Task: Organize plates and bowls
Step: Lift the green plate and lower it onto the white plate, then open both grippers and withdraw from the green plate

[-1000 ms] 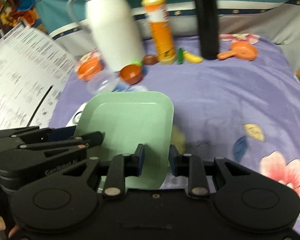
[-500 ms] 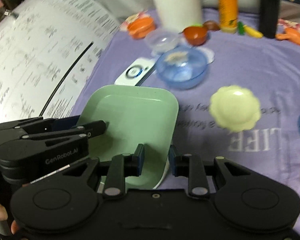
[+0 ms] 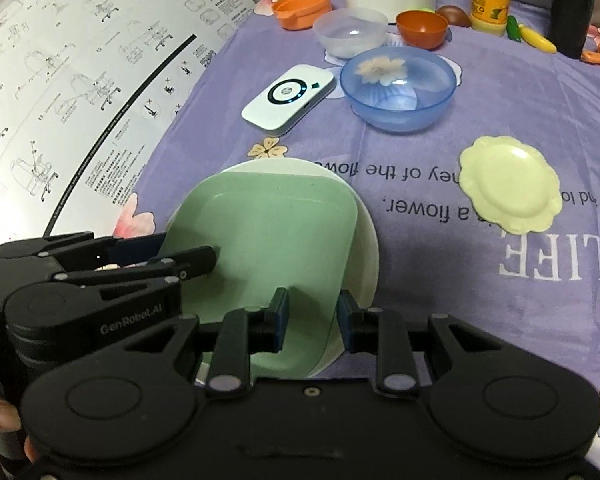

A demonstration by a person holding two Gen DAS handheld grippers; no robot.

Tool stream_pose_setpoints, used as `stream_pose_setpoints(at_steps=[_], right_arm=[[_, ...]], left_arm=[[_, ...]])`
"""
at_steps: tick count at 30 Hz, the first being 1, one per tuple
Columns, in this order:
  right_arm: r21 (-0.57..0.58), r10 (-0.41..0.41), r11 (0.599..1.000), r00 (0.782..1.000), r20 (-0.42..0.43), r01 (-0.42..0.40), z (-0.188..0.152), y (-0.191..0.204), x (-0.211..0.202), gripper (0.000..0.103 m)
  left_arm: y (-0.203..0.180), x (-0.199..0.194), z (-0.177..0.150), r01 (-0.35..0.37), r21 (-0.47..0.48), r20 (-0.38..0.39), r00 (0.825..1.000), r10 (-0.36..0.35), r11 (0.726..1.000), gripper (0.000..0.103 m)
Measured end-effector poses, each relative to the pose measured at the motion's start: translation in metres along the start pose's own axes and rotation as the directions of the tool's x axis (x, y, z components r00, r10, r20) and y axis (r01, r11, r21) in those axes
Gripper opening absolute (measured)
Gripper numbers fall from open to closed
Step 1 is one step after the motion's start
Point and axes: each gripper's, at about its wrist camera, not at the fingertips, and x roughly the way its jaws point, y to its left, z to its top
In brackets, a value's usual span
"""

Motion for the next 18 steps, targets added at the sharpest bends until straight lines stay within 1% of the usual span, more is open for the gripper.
stream_pose_setpoints(at_steps=[8,9,10,11,12,13,14,15,16,17,18], right_arm=[[-0.014,0.016,1.000,1.000,-0.022,-0.016,0.001,0.002,0.010,0.027],[-0.013,0.017,1.000,1.000,-0.022,-0.017,0.001,0.002,0.011,0.027],[-0.013,0.015,1.000,1.000,-0.019,-0.016,0.001,0.002,0.010,0.031],[-0.014,0.013,1.000,1.000,-0.011,-0.013,0.001,0.002,0.009,0.043],[-0.018,0.011,1.000,1.000,0.006,-0.011,0.002,0.001,0.006,0.051],[-0.022,0.010,1.000,1.000,0.025,-0.009,0.002,0.002,0.003,0.069],[-0.030,0.003,1.000,0.999,0.049,-0.002,0.003,0.001,-0.002,0.075],[-0.041,0.001,0.999,0.998,0.065,0.002,0.003,0.001,-0.006,0.078],[-0.043,0.002,0.999,0.997,0.079,0.001,0.003,0.000,-0.010,0.083],[-0.039,0.004,0.999,0.996,0.090,0.000,0.003,-0.002,-0.013,0.089],[-0.033,0.008,0.999,0.995,0.102,-0.005,0.003,-0.005,-0.016,0.092]], left_arm=[[0.008,0.011,0.000,-0.005,-0.018,-0.022,1.000,0.005,1.000,0.036],[0.008,0.012,0.000,-0.012,-0.016,-0.022,1.000,0.011,1.000,0.039],[0.008,0.012,0.000,-0.019,-0.016,-0.021,1.000,0.018,1.000,0.048],[0.007,0.011,0.001,-0.023,-0.018,-0.017,1.000,0.022,1.000,0.052],[0.007,0.008,0.002,-0.015,-0.021,-0.005,1.000,0.015,1.000,0.060],[0.008,0.006,0.002,-0.016,-0.025,0.005,1.000,0.016,1.000,0.067],[0.008,0.003,0.003,-0.029,-0.029,0.017,0.999,0.029,0.999,0.073],[0.008,0.001,0.004,-0.044,-0.030,0.030,0.999,0.044,0.999,0.084],[0.008,-0.002,0.005,-0.059,-0.034,0.042,0.997,0.060,0.998,0.090],[0.008,-0.004,0.005,-0.067,-0.037,0.049,0.996,0.068,0.997,0.092],[0.009,-0.006,0.007,-0.066,-0.041,0.052,0.996,0.069,0.997,0.094]])
